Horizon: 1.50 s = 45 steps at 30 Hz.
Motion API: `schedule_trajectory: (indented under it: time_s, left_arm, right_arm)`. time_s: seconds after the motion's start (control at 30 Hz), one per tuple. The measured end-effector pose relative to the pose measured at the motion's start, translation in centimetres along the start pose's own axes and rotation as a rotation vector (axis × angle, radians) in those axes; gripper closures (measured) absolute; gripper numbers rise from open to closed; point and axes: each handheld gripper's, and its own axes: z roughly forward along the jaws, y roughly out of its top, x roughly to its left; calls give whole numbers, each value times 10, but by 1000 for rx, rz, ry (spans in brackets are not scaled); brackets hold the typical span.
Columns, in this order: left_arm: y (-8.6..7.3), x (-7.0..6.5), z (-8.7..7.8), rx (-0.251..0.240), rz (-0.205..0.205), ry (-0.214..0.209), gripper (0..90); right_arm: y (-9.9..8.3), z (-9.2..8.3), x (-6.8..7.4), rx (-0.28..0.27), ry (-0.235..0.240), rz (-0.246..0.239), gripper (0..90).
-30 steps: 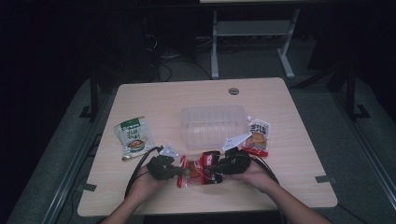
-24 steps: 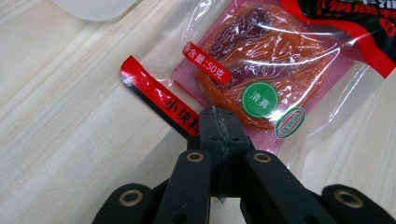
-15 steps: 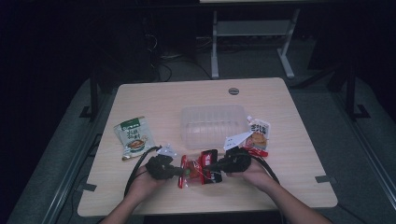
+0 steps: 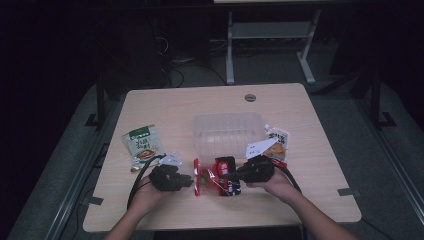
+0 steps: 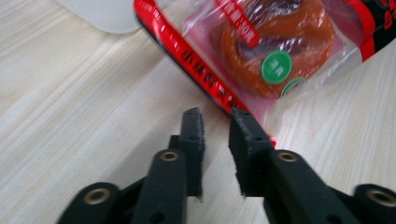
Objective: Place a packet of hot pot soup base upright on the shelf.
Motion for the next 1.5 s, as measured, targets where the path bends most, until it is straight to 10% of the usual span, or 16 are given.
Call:
schedule_trajectory:
  time_s: [0.77, 1.5]
  left_arm:
    - [-7, 6, -7, -24, 6, 10, 414]
    - [-8, 8, -7, -27, 3, 21, 371]
  right_arm:
    - [3, -37, 0, -51, 22, -10, 900]
    - [16, -67, -2, -90, -2, -28, 900]
